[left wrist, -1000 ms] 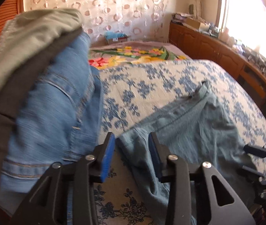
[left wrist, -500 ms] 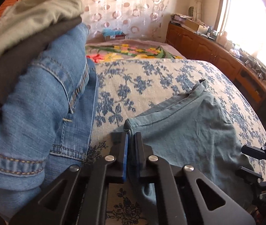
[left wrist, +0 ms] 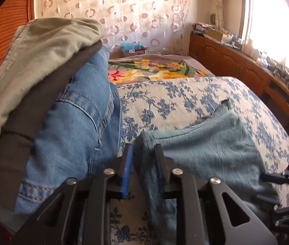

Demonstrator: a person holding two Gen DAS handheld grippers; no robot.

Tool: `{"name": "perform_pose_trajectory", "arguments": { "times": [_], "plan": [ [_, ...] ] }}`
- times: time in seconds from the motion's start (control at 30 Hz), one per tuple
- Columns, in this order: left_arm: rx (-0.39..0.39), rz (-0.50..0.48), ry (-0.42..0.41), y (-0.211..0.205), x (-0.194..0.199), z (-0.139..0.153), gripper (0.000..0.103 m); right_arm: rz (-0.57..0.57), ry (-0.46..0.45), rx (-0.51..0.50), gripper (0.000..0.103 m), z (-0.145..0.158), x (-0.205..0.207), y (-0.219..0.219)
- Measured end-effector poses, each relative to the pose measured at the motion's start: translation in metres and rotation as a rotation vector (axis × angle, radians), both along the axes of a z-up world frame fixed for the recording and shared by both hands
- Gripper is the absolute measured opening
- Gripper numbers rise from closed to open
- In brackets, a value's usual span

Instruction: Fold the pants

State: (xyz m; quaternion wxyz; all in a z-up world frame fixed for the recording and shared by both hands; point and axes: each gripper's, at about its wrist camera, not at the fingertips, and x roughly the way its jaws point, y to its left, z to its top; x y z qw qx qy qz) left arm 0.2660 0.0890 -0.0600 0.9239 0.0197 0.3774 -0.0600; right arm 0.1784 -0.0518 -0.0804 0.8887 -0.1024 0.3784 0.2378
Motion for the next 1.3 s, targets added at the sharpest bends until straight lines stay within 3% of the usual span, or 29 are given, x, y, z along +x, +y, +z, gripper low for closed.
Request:
{"name": "perform_pose_trajectory", "arguments": {
  "times": [0.07, 0.17, 0.63, 1.0, 1.07, 1.13, 1.3],
  "plan": [
    [0.003, -0.016, 0.002, -0.003, -0.005, -0.001, 0.039, -0.004, 0.002, 0.006, 0.043, 0.000, 0.001, 0.000],
    [0.021, -0.031, 0.005, -0.010, -0.017, -0.003, 0.049, -0.006, 0.001, 0.011, 0.043, 0.001, 0.002, -0.002],
    [-0.009, -0.047, 0.004, -0.018, -0.082, -0.018, 0.050, -0.009, 0.000, 0.015, 0.043, 0.001, 0.000, -0.002],
    [-0.009, -0.076, 0.085, -0.023, -0.090, -0.042, 0.051, -0.009, 0.013, 0.008, 0.043, 0.000, 0.002, 0.000],
    [-0.011, -0.074, 0.087, -0.022, -0.090, -0.042, 0.054, -0.009, 0.013, 0.008, 0.043, -0.001, 0.002, 0.000],
    [-0.016, -0.074, 0.084, -0.020, -0.091, -0.044, 0.069, -0.009, 0.012, 0.007, 0.043, -0.001, 0.002, 0.000],
    [-0.004, -0.075, 0.074, -0.023, -0.093, -0.045, 0.075, -0.009, 0.015, 0.008, 0.045, -0.001, 0.003, 0.000]
  ]
}}
